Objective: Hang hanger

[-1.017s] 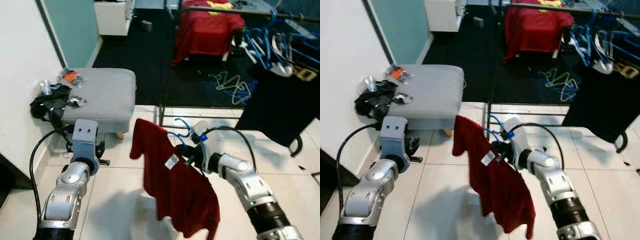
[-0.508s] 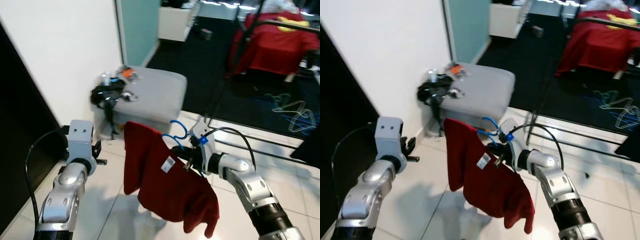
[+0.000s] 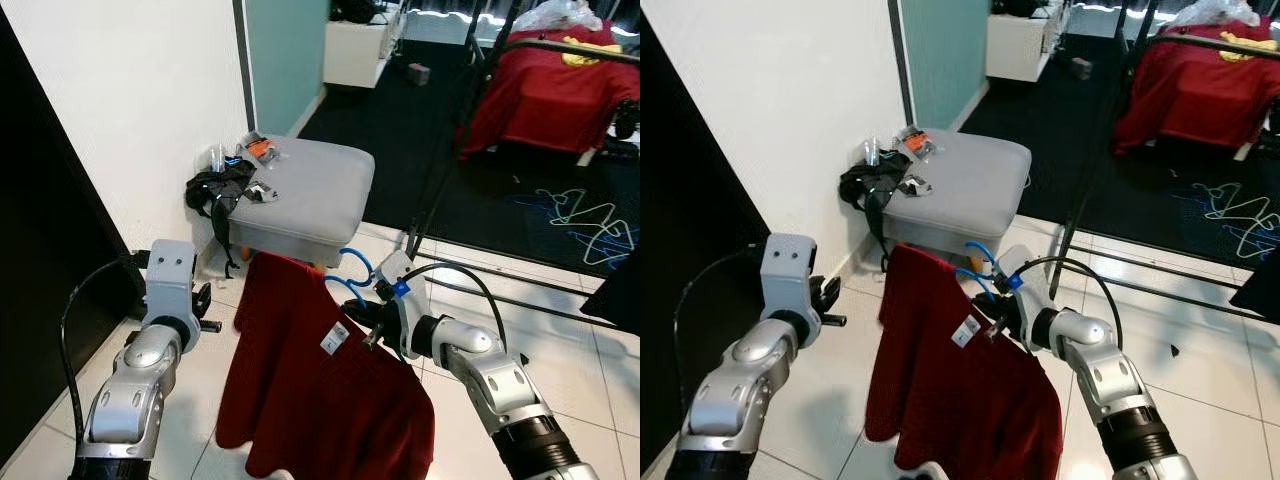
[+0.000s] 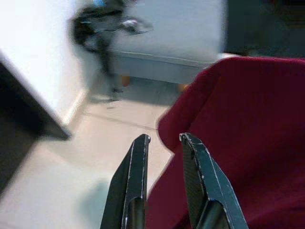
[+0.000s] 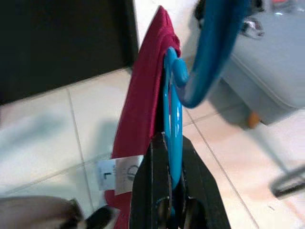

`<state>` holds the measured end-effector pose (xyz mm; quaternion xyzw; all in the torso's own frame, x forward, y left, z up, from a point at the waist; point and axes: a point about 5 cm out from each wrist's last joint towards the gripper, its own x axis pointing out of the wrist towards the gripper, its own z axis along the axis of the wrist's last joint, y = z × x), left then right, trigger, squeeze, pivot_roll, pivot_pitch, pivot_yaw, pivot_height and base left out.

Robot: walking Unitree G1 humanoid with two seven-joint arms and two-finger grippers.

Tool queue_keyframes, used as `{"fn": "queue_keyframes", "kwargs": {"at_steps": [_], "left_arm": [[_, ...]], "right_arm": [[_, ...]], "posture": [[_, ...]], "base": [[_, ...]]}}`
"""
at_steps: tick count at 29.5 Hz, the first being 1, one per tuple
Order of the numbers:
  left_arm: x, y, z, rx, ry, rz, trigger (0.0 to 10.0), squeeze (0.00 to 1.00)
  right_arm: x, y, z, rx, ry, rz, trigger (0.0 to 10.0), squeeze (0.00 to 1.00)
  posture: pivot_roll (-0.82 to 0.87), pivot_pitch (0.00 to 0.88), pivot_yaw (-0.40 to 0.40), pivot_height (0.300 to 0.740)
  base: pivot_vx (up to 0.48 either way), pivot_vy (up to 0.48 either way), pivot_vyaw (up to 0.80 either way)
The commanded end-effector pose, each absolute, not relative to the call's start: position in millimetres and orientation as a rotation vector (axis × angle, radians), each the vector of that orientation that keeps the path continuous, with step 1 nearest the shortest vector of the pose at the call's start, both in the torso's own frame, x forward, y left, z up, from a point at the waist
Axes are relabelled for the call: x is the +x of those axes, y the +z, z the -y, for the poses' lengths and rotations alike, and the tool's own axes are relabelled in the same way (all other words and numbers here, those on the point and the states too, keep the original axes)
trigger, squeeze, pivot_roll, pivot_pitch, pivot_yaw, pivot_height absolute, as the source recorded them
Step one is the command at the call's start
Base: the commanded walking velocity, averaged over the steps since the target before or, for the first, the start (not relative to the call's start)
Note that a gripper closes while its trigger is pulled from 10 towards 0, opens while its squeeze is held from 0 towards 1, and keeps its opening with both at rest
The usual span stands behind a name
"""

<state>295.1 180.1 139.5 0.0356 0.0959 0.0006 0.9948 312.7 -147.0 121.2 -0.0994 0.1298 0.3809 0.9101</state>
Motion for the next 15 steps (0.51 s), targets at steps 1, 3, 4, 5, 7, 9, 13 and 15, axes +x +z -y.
{"fn": "queue_keyframes", "kwargs": {"at_steps": [1,3,4,5,7,9,13,15], "left_arm": [[294.4,137.8,-179.2,0.067,-0.004,-0.211,10.0,0.0],[294.4,137.8,-179.2,0.067,-0.004,-0.211,10.0,0.0],[294.4,137.4,-179.2,0.061,-0.003,-0.22,10.0,0.0],[293.8,135.0,-179.8,0.028,0.002,-0.252,10.0,0.0],[293.4,133.4,-181.8,0.008,0.009,-0.278,10.0,0.0],[293.0,132.4,-183.2,-0.004,0.013,-0.295,10.0,0.0],[293.1,133.0,-187.2,0.02,0.019,-0.292,10.0,0.0],[293.1,133.6,-187.5,0.026,0.021,-0.285,10.0,0.0]], "right_arm": [[313.5,125.6,146.8,-0.203,0.782,-0.248,10.0,0.0],[313.5,125.6,146.8,-0.203,0.782,-0.248,10.0,0.0],[313.8,125.7,147.6,-0.205,0.78,-0.25,10.0,0.0],[313.9,126.1,148.5,-0.205,0.779,-0.251,10.0,0.0],[313.9,126.6,149.1,-0.205,0.777,-0.251,10.0,0.0],[313.8,126.9,149.4,-0.204,0.777,-0.252,10.0,0.0],[313.0,126.9,149.2,-0.203,0.777,-0.252,10.0,0.0],[312.9,126.9,149.2,-0.202,0.777,-0.253,10.0,0.0]], "posture": [[-0.01,0.122,-0.028,0.74],[-0.01,0.122,-0.028,0.74],[-0.01,0.122,-0.028,0.74],[-0.01,0.125,-0.027,0.74],[-0.01,0.126,-0.027,0.74],[-0.01,0.126,-0.026,0.74],[-0.01,0.13,-0.027,0.74],[-0.01,0.13,-0.027,0.74]], "base": [[0.0,-0.48,0.0],[0.0,-0.48,0.0],[0.0,-0.48,0.0],[0.0,0.255,0.0],[0.0,0.469,0.0],[0.0,0.469,0.0],[0.0,0.47,0.0],[0.0,0.236,0.0]]}}
